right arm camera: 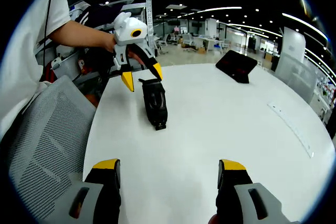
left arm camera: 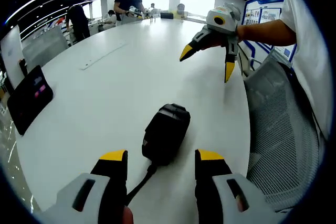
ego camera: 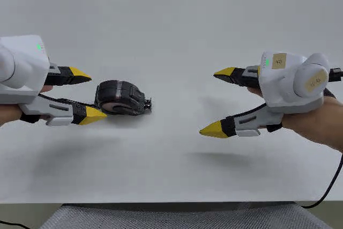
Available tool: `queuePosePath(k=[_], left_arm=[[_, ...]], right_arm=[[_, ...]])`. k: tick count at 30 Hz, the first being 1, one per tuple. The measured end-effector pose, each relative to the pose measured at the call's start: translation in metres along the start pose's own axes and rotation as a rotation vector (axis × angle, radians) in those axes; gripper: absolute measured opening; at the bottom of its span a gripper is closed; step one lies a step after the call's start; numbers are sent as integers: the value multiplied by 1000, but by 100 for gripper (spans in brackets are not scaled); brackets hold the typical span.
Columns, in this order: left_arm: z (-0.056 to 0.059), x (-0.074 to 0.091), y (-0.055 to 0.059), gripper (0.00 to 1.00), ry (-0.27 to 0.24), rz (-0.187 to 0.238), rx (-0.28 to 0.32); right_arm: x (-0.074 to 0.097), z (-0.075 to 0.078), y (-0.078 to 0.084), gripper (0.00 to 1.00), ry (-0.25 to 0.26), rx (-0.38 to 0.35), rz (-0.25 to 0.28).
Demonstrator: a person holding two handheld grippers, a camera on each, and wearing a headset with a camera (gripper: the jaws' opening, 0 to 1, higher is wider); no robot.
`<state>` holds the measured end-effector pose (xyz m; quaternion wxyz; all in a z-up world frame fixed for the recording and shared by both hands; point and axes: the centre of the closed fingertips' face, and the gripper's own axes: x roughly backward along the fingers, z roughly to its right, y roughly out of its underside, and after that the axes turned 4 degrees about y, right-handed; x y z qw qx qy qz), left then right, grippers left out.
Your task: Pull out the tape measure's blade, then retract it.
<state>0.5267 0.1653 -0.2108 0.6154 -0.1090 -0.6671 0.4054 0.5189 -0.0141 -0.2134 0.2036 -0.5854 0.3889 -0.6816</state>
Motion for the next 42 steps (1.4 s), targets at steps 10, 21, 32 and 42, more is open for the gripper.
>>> queuePosePath(k=[10, 21, 32, 42], left_arm=[[2, -14, 2, 47, 50, -74, -33], [2, -23, 6, 45, 81, -143, -72], [1, -28, 7, 37, 94, -178, -97], [-3, -33, 10, 31, 87, -202, -127]], right_arm=[[-9, -2, -4, 72, -29, 31, -10], [-20, -5, -6, 71, -56, 55, -20], [-31, -9, -9, 68, -85, 62, -21], [-36, -10, -10, 67, -96, 65, -17]])
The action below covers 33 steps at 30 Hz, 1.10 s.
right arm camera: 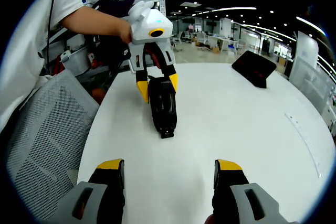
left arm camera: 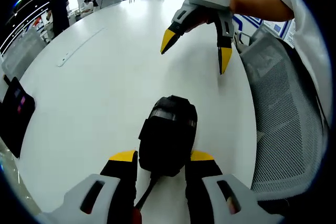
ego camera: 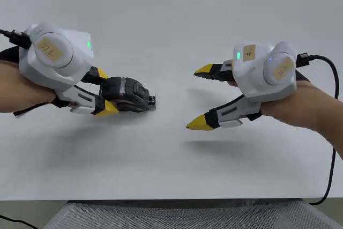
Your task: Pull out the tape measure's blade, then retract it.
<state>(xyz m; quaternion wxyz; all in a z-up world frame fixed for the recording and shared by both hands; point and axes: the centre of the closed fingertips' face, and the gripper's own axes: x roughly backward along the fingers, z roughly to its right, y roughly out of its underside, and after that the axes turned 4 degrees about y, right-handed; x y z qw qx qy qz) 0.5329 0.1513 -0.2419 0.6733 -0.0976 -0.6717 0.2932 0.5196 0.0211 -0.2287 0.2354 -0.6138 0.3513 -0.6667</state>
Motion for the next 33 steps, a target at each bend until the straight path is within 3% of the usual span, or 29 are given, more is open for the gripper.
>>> queuePosePath(k=[19, 33], left_arm=[[1, -3, 0, 28, -12, -34, -46], [-1, -2, 2, 27, -41, -60, -69]], right_arm=[[-15, 5, -5, 58, -19, 3, 32], [-43, -2, -17, 44, -64, 40, 52]])
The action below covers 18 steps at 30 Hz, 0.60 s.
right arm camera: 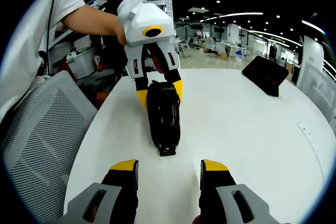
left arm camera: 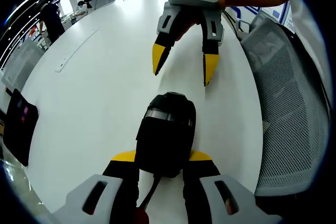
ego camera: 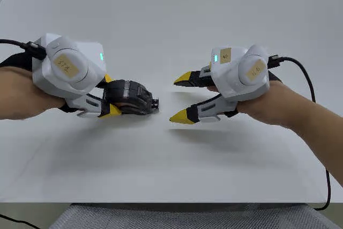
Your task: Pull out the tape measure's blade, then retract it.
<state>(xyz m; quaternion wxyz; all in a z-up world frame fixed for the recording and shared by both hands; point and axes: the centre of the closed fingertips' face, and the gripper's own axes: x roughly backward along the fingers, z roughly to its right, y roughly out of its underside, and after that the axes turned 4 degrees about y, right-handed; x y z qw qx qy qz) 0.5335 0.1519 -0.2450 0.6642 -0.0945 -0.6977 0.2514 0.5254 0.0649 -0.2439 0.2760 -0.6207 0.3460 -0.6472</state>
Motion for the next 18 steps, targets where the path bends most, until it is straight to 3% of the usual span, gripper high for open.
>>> queuePosePath(k=[18], left_arm=[[-1, 0, 1, 27, -6, 6, 14]], right_arm=[[-22, -1, -4, 30, -17, 10, 13]])
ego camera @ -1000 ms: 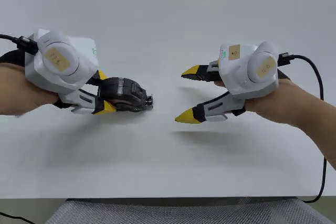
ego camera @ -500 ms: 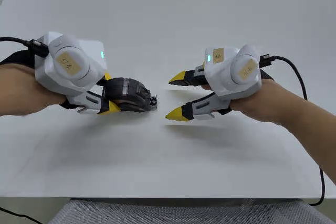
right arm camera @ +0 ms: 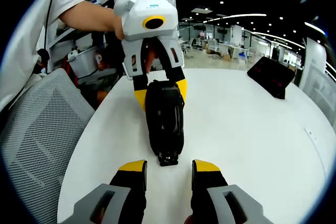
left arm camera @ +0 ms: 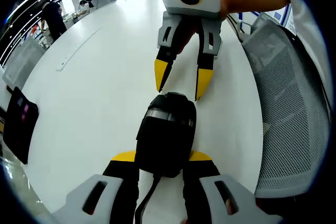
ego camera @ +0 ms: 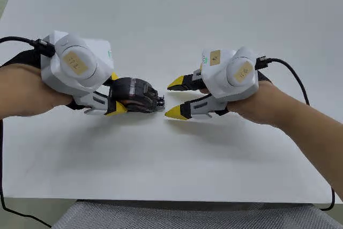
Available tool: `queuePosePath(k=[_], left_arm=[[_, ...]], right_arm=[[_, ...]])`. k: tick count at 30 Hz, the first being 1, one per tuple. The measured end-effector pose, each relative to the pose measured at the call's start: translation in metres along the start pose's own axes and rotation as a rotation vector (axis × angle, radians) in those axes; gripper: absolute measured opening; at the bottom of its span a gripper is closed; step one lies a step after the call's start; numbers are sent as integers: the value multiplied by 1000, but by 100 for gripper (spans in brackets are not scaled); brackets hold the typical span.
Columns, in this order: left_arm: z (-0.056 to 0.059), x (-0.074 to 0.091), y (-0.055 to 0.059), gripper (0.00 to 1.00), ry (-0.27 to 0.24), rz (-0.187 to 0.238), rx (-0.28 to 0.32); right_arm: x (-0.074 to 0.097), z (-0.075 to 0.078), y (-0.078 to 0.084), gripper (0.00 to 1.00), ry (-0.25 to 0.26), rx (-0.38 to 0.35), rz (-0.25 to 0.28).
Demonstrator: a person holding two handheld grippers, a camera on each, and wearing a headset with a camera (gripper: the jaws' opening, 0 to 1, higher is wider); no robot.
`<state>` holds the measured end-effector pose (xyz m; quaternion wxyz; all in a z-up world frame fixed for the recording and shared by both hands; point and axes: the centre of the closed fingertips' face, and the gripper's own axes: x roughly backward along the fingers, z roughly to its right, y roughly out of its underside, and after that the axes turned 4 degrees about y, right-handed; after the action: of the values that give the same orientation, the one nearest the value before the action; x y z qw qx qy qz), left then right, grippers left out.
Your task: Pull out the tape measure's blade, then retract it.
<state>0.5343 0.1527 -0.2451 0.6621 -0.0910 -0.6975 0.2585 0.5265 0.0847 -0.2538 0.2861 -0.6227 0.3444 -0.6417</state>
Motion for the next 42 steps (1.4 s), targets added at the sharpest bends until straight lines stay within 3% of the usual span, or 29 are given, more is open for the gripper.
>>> queuePosePath(k=[21, 42], left_arm=[[1, -1, 0, 27, 4, 5, 10], [2, -1, -1, 27, 6, 7, 8]], right_arm=[[-12, -2, 1, 18, -3, 18, 7], [-18, 0, 4, 12, -7, 13, 20]])
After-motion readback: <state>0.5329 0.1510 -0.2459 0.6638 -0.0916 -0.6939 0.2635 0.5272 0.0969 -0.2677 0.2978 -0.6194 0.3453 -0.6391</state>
